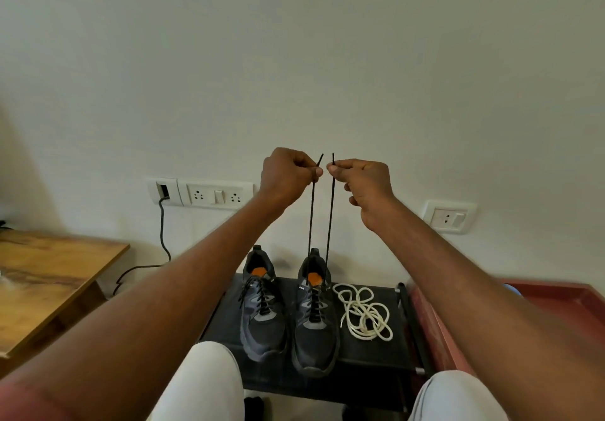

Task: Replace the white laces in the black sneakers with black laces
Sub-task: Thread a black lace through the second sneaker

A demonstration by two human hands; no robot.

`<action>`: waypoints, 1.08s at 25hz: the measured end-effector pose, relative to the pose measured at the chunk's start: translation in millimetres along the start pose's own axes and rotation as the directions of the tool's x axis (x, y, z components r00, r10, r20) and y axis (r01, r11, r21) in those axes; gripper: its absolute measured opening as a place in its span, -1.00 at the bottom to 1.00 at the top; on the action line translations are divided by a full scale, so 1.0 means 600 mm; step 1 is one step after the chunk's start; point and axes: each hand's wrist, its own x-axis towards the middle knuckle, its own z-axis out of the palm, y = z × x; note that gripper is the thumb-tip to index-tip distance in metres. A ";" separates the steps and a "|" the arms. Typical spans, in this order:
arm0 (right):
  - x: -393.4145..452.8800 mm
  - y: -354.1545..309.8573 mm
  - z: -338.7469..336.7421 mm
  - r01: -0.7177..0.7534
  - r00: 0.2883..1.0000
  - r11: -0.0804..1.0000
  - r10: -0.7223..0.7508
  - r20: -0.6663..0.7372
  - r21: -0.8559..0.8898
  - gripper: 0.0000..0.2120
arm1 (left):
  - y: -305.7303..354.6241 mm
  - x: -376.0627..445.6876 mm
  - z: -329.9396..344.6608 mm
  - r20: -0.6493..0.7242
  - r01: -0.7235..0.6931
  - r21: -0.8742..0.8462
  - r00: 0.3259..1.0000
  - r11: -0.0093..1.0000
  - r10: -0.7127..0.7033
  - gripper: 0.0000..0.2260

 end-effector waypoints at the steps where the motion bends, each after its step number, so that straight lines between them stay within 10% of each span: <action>1: -0.001 -0.002 -0.001 0.008 1.000 1.000 -0.007 0.010 -0.015 -0.85 | 0.003 -0.002 -0.003 0.005 0.018 -0.024 1.000 1.000 -0.018 -0.94; 7: -0.016 0.030 -0.021 0.018 0.998 0.998 -0.014 0.065 -0.067 -0.95 | -0.024 -0.030 -0.021 0.011 0.125 -0.165 0.992 0.978 -0.125 -0.92; 16: -0.010 0.337 -0.051 -0.086 0.996 0.776 0.072 -0.047 -0.625 -0.93 | -0.329 -0.131 0.027 -0.062 0.344 0.223 0.939 0.912 -0.339 -0.87; 21: 0.002 0.428 -0.033 0.036 0.987 0.573 0.107 0.119 -0.819 -0.65 | -0.369 -0.137 0.070 0.121 0.171 0.524 0.955 0.834 -0.272 -0.80; 27: 0.009 0.413 -0.012 0.139 0.872 0.508 0.345 0.349 -0.850 -0.89 | -0.350 -0.185 0.145 0.416 0.068 0.505 0.855 0.860 -0.311 -0.96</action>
